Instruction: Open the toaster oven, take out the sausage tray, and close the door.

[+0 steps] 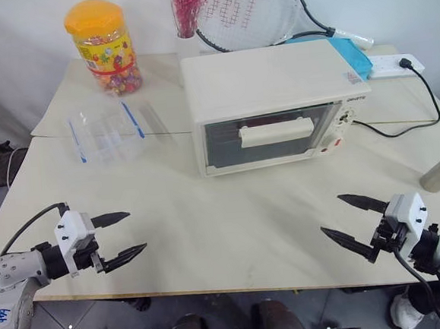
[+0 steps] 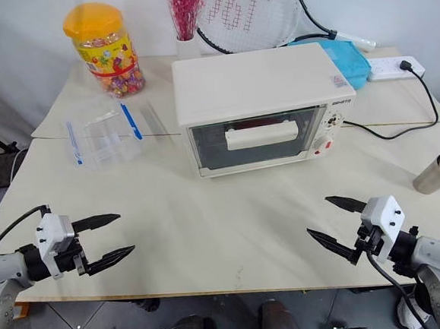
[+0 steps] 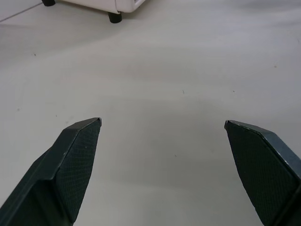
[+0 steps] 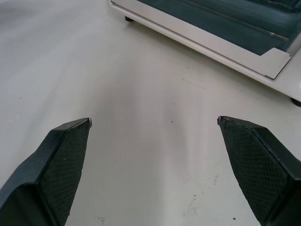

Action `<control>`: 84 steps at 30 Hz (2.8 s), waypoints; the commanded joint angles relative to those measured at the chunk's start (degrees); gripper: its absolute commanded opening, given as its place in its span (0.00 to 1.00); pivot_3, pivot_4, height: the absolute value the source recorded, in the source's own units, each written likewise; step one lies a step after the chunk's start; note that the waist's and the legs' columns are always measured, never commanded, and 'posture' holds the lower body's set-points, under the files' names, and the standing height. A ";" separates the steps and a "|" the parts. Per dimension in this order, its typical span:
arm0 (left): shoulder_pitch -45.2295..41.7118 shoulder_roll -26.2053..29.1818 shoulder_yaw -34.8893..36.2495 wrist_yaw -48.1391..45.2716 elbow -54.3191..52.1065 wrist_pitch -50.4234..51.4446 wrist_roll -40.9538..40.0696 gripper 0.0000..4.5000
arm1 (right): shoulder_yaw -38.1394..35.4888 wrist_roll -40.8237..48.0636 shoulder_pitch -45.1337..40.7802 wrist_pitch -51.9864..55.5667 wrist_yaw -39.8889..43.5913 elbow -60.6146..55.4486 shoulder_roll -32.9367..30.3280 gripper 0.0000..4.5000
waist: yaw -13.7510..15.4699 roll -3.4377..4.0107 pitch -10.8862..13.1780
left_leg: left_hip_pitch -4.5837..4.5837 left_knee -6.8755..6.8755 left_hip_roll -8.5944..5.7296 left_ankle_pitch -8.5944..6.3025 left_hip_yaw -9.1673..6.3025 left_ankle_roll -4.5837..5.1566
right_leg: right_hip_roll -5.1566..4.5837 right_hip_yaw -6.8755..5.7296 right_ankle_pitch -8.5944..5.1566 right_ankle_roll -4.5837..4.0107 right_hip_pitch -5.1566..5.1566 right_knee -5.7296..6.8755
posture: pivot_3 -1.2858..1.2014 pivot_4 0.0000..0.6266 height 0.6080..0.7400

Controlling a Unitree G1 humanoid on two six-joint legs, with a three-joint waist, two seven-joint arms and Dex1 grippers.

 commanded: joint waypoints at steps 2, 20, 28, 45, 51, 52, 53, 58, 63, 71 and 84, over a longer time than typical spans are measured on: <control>-1.26 -0.39 -0.24 -0.24 -2.26 0.79 -1.93 0.99 | -0.32 3.37 -2.08 2.89 -0.32 -2.23 -0.43 1.00 | -0.14 0.00 0.00 | 0.00 0.00 0.00 0.00 0.01 0.00 | 0.00 0.00 0.00 0.00 0.00 0.00 | 0.52 0.24 1.00; -15.20 -1.76 -0.05 2.12 -10.01 21.27 -20.18 0.99 | 5.54 14.84 -34.67 26.15 -5.86 6.15 -1.10 1.00 | -0.21 0.19 0.14 | -0.38 0.15 -0.03 0.06 -0.17 -0.09 | -0.05 -0.25 0.00 0.00 -0.17 0.09 | 0.52 0.24 1.00; -13.90 -1.99 -0.11 5.13 -11.32 22.62 -19.00 0.99 | 7.30 14.07 -33.92 23.08 2.20 3.33 -2.47 1.00 | -0.17 0.19 0.14 | -0.76 0.27 0.00 0.09 -0.48 -0.14 | -0.03 -0.52 0.00 0.00 -0.36 0.05 | 0.52 0.24 1.00; -38.36 -14.23 -13.37 8.31 4.48 16.33 -9.40 0.31 | 9.61 3.04 -25.76 8.99 9.26 3.32 -4.78 1.00 | 0.78 0.35 0.26 | -0.86 1.07 -0.05 0.13 -0.71 -0.20 | 0.03 -0.73 0.01 0.02 -0.22 0.26 | 0.52 0.24 1.00; -44.14 -21.04 -19.00 7.61 12.14 9.31 -2.74 0.00 | 8.86 2.25 -23.33 7.38 8.47 2.28 -4.66 1.00 | 1.47 0.34 0.27 | -0.87 1.13 -0.04 0.14 -0.72 -0.21 | 0.05 -0.75 0.01 0.02 -0.22 0.28 | 0.52 0.24 1.00; -44.44 -21.55 -20.06 6.55 12.79 8.05 -1.73 0.00 | 8.54 2.32 -22.69 7.34 8.18 1.82 -4.67 1.00 | 1.46 0.34 0.27 | -0.89 1.14 -0.04 0.14 -0.73 -0.21 | 0.05 -0.75 0.01 0.02 -0.22 0.29 | 0.52 0.24 1.00; -44.59 -21.96 -20.99 5.66 13.42 7.25 -0.90 0.00 | 8.18 2.39 -22.01 7.29 7.73 1.35 -4.65 1.00 | 1.49 0.34 0.27 | -0.88 1.14 -0.04 0.13 -0.72 -0.20 | 0.05 -0.74 0.01 0.02 -0.22 0.30 | 0.52 0.24 1.00; -44.24 -23.14 -24.97 1.20 16.11 4.40 2.26 0.00 | 5.42 1.18 -15.68 6.22 3.31 -1.58 -3.90 1.00 | 1.52 0.34 0.27 | -0.88 1.15 -0.04 0.13 -0.73 -0.20 | 0.04 -0.74 0.01 0.02 -0.22 0.32 | 0.52 0.24 1.00; -42.15 -22.20 -28.29 -2.41 17.25 1.81 5.62 0.00 | -2.77 -2.17 -0.62 2.30 -3.83 -4.45 0.39 1.00 | 2.64 0.35 0.27 | -0.87 1.15 -0.10 0.13 -0.76 -0.20 | 0.03 -0.74 0.01 0.02 -0.19 0.31 | 0.52 0.24 1.00; -38.12 -22.61 -31.64 -3.00 17.92 -2.23 10.81 0.00 | -14.95 -7.48 9.52 -2.64 -14.50 -6.91 4.21 1.00 | 2.43 0.36 0.26 | -0.75 1.15 -0.26 0.17 -0.57 -0.15 | 0.00 -0.45 0.11 0.22 -0.08 0.25 | 0.52 0.24 1.00; -27.07 -20.12 -21.38 2.45 6.43 -2.19 4.89 0.26 | 23.25 -45.61 -26.35 0.49 -33.77 -5.18 1.95 1.00 | 1.38 0.46 0.25 | -0.97 1.01 -0.24 0.43 -0.59 -0.20 | -0.01 -0.35 0.13 0.23 -0.55 0.49 | 0.52 0.24 1.00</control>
